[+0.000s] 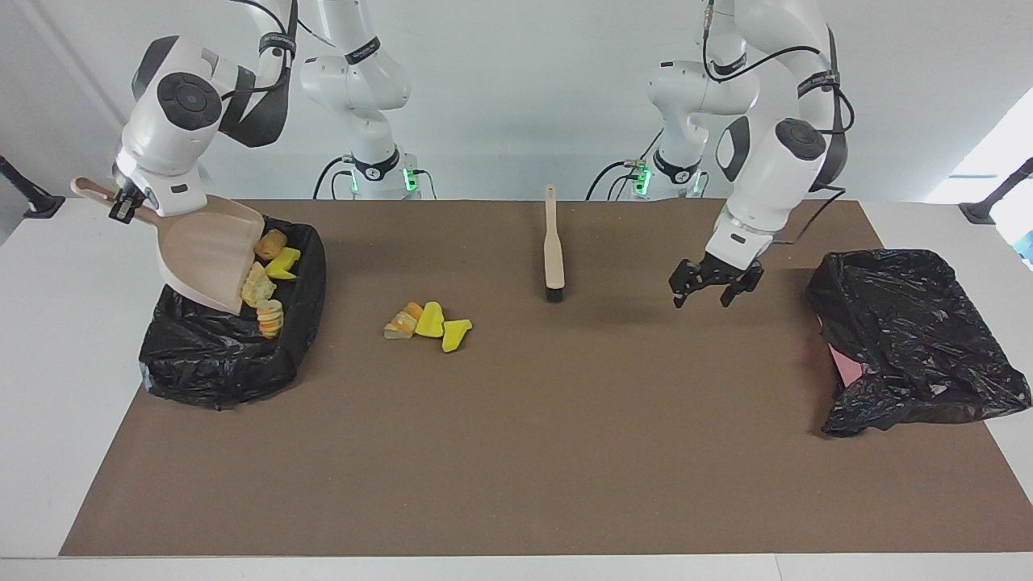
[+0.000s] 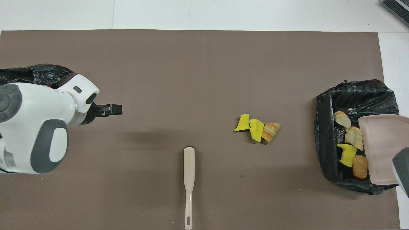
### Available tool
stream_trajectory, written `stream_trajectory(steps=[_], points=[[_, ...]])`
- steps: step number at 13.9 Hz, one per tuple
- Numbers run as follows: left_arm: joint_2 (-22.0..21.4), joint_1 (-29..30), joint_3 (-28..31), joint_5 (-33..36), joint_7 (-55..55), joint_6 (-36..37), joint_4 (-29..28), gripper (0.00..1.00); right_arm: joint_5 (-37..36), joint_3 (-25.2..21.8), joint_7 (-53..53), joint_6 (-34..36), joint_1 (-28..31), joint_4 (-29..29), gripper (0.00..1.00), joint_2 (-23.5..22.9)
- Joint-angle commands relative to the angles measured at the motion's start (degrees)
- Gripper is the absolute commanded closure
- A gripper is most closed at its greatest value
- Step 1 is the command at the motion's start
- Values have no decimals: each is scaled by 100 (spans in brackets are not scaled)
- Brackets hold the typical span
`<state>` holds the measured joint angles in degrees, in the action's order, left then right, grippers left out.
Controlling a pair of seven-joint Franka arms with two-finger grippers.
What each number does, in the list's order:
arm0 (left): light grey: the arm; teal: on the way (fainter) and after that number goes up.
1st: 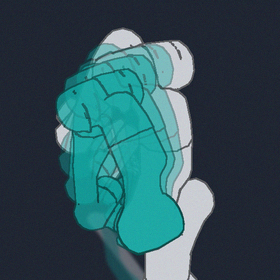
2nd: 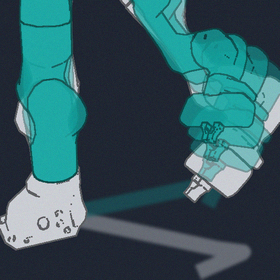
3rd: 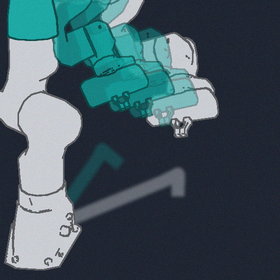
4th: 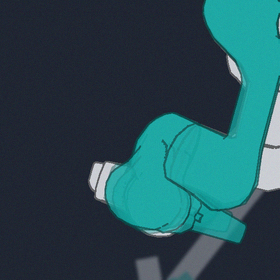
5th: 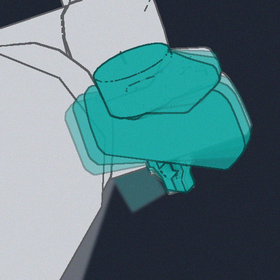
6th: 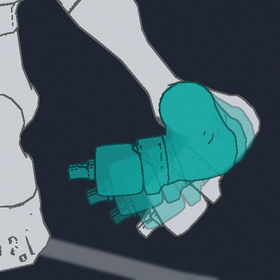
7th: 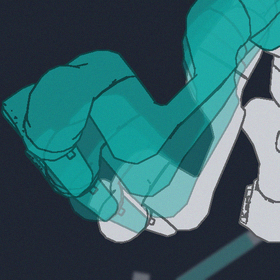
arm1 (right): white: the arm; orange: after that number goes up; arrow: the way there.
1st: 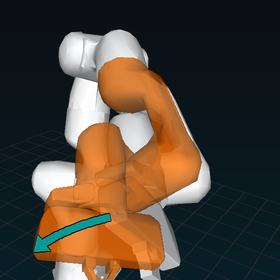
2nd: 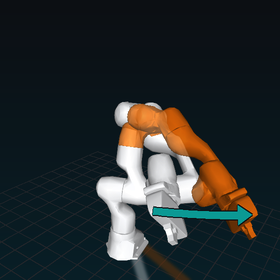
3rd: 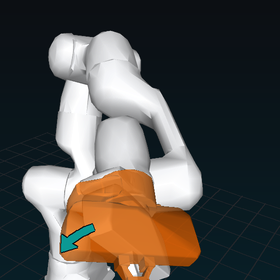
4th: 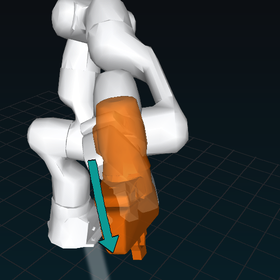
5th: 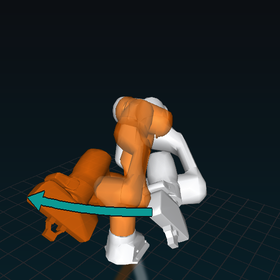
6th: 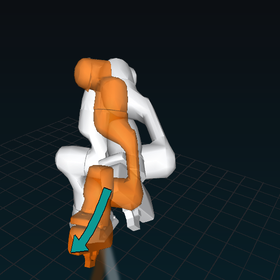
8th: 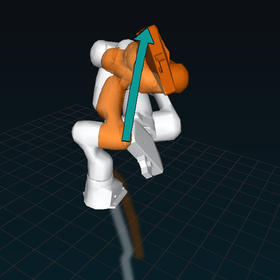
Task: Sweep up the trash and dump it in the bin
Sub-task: 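Tip the dustpan into the bag while the left gripper withdraws, then carry the empty dustpan back to the table center with the right gripper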
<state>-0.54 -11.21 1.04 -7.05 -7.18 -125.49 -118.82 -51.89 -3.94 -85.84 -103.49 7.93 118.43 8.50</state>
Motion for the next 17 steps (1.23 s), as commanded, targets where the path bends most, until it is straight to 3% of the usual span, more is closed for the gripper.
stream_trajectory(steps=[1, 5, 9, 12, 15, 17], points=[[194, 460, -69, 72, 706, 892, 832, 0, -339, 24, -258, 47, -2, 119, 100, 301], [299, 725, -60, 90, 1131, 1877, 1675, 0, -147, 24, -338, 512, -2, -170, 100, 767], [335, 918, -51, 72, 1104, 2616, 2345, 0, 1222, 51, 160, 1066, -11, -706, 100, 776], [370, 937, -51, 125, 1096, 3153, 2759, 0, 2364, 620, 2064, 1514, -72, -707, 100, 837], [335, 928, -51, 370, 1104, 3636, 3074, 0, 3481, 1499, 4655, 1779, -72, -725, 100, 829], [125, 998, -42, 353, 1140, 3593, 2892, 0, 4324, 1859, 6597, 1744, -194, -803, 100, 724]])
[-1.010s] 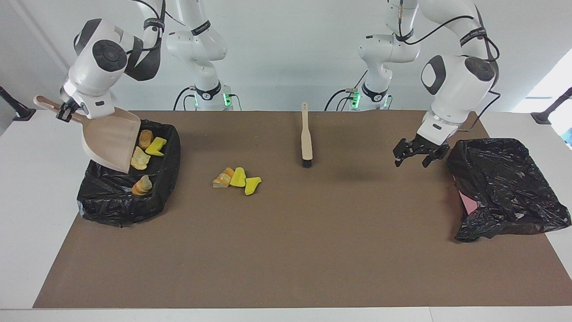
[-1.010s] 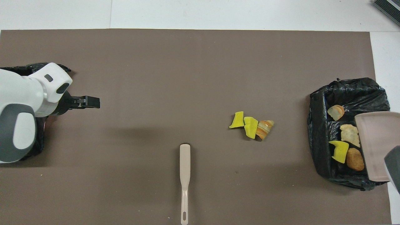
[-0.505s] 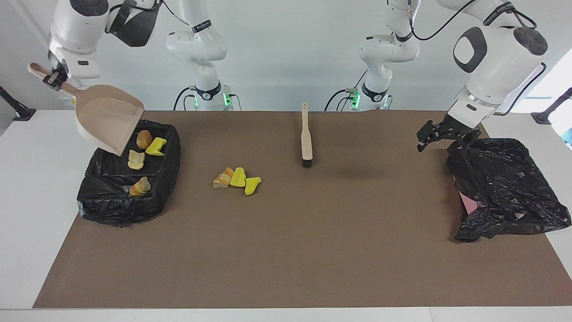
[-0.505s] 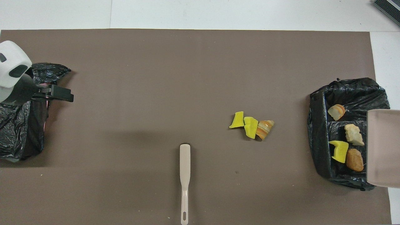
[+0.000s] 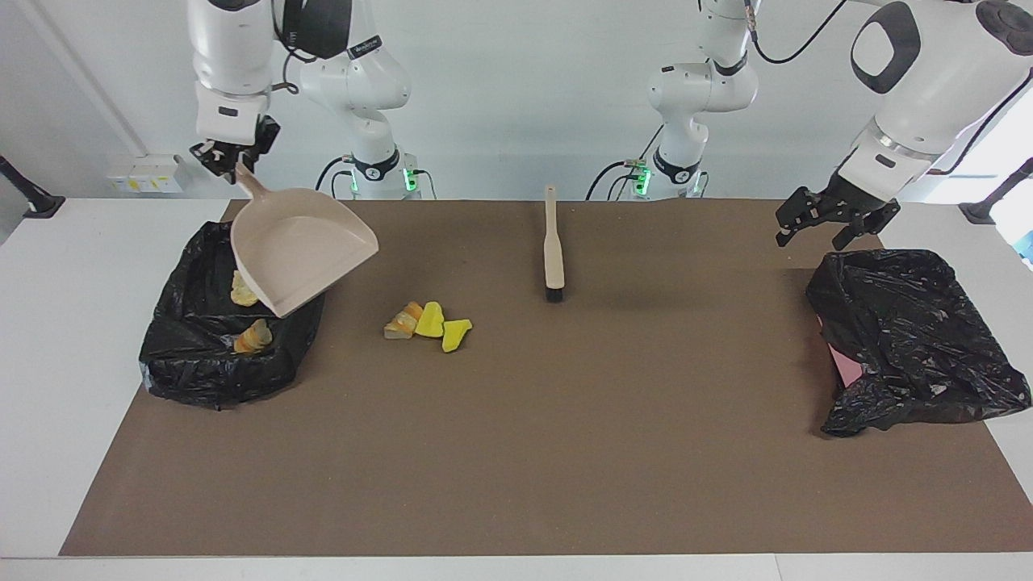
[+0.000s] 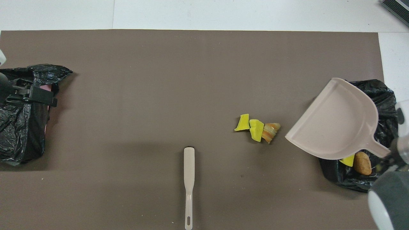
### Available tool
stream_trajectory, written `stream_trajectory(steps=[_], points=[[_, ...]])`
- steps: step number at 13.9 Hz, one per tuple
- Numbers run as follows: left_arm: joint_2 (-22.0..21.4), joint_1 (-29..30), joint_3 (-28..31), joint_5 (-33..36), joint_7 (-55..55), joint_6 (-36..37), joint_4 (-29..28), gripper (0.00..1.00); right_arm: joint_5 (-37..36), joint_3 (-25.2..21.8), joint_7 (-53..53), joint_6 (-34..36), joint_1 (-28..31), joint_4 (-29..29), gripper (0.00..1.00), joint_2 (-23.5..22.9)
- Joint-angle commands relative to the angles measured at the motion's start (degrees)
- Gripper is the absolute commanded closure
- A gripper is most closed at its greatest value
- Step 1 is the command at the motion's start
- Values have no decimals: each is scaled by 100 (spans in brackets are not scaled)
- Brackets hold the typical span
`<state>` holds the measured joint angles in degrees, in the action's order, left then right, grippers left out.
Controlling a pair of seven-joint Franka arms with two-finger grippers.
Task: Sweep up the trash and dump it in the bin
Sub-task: 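Carry the empty dustpan back to the table center with the right gripper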
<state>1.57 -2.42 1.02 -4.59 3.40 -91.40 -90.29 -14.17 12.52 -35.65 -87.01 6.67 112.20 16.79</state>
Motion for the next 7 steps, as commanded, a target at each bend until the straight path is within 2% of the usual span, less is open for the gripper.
stream_trajectory(steps=[1, 4, 7], points=[[-104, 137, -41, 108, 65, 158, 3, 0, 730, 329, 2361, 97, -226, -338, 100, -236], [-69, 137, -41, 143, 73, 270, 151, 0, 898, 426, 4543, -16, -972, -980, 100, -1210], [-122, 111, -67, 397, 143, 508, 160, 0, 1198, 426, 5609, -806, -1482, -1113, 100, -1843]])
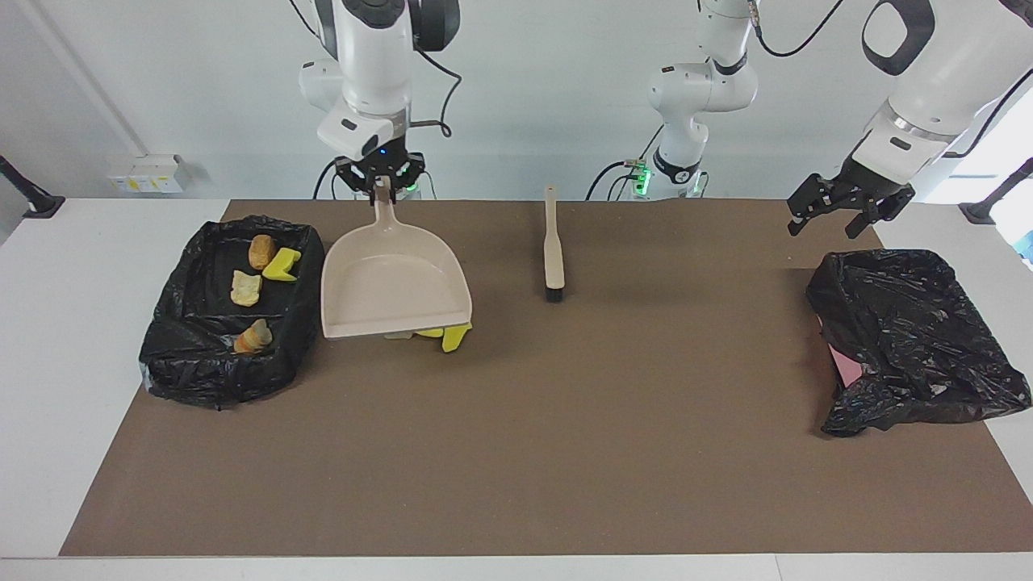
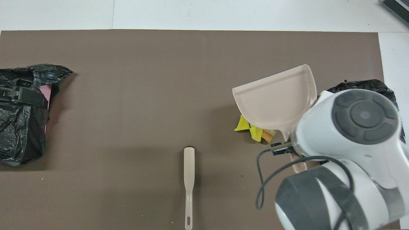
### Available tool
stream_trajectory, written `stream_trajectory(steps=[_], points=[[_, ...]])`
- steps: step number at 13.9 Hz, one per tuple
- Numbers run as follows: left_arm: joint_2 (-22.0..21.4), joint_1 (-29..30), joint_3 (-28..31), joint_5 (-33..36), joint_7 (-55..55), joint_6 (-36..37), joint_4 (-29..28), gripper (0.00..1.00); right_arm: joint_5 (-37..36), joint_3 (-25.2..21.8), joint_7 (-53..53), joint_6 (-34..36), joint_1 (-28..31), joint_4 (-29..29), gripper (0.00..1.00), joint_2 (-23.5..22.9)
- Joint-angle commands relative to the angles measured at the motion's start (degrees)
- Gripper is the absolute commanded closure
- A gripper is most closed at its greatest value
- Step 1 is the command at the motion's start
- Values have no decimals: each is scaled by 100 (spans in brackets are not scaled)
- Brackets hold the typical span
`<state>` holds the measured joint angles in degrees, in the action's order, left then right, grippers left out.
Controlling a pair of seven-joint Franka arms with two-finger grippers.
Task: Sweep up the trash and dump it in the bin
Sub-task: 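Carry the empty dustpan back to the table center with the right gripper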
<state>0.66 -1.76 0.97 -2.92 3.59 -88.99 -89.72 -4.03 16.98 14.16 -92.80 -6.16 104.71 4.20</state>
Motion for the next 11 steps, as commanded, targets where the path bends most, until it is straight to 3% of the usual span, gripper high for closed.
stream_trajectory(steps=[1, 3, 6, 8, 11], points=[[-40, 27, -53, 239, 289, 276, 95, 0, 192, -19, 971, -517, -306, -494, 100, -857], [-119, 35, -53, 230, 414, 276, 7, 0, 349, -19, 1298, -1063, -517, -1073, 100, -1612], [-172, 27, -53, 230, 379, 294, -19, 0, 359, -89, 1727, -1223, -1140, -2373, 100, -2948], [-189, -8, -53, 230, 362, 285, -19, 0, -113, -46, 2334, -1765, -1387, -2535, 100, -3407], [-224, 35, -53, 230, 361, 233, -107, 0, -247, -72, 2609, -2382, -1616, -2517, 100, -3804]])
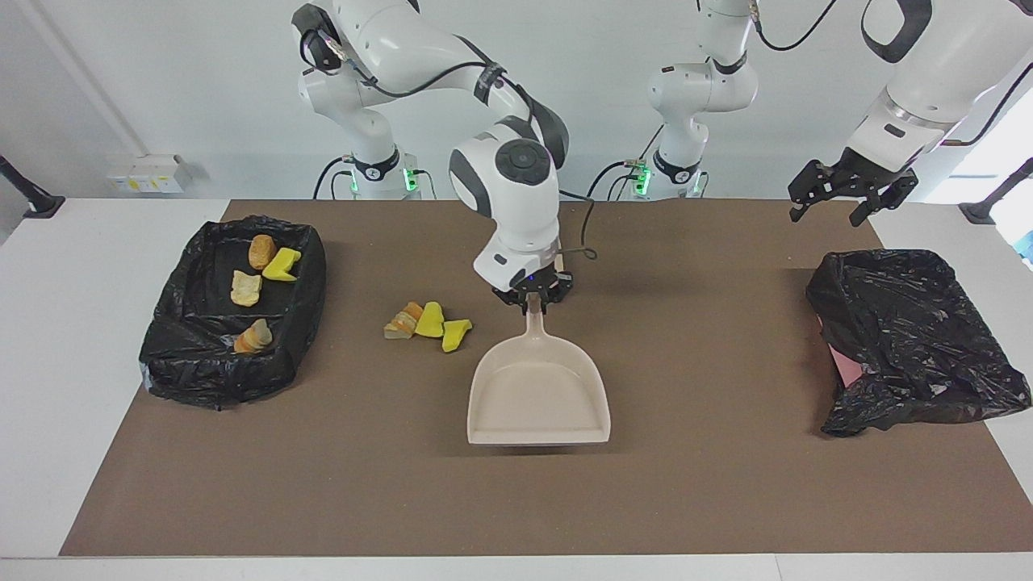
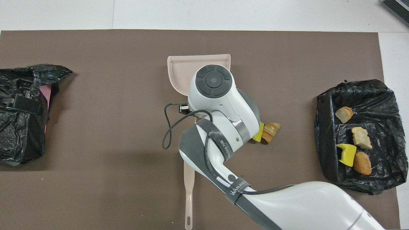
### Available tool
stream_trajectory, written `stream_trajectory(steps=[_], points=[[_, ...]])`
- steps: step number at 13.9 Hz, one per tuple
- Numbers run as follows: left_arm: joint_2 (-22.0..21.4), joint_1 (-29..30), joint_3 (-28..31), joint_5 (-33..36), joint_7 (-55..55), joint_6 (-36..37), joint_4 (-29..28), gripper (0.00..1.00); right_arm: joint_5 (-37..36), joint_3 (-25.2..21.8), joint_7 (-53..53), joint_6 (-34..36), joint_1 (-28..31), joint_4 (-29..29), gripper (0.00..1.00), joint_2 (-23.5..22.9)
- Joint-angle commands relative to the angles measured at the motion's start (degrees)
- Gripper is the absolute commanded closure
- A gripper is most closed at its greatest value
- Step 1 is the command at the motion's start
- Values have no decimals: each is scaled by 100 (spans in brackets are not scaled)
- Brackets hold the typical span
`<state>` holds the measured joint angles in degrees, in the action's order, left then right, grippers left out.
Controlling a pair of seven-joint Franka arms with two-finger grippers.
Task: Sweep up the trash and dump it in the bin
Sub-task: 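Carry the empty dustpan back to the table center with the right gripper, then lower the dustpan onto the table and release it with the right gripper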
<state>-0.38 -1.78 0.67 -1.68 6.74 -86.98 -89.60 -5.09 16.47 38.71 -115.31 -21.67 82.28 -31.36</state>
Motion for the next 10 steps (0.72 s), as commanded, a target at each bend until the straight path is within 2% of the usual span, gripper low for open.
stream_trajectory(steps=[1, 4, 6, 8, 10], points=[[-146, 37, -23, 107, 38, -3, -180, 0, -150, -4, 154, -253, -57, -222, 100, -265], [-199, 2, -23, 107, 55, -12, -251, 0, -132, 14, 154, -465, -83, -125, 98, -344], [-199, -7, -23, 107, 55, -38, -251, 0, -97, 14, 154, -737, -83, 76, 84, -344], [-199, -7, -23, 107, 46, -47, -251, 0, -150, 14, 145, -650, -83, 69, 44, -335], [-199, 2, -23, 107, 64, -56, -251, 0, -150, 14, 93, -615, -92, 86, 28, -335]])
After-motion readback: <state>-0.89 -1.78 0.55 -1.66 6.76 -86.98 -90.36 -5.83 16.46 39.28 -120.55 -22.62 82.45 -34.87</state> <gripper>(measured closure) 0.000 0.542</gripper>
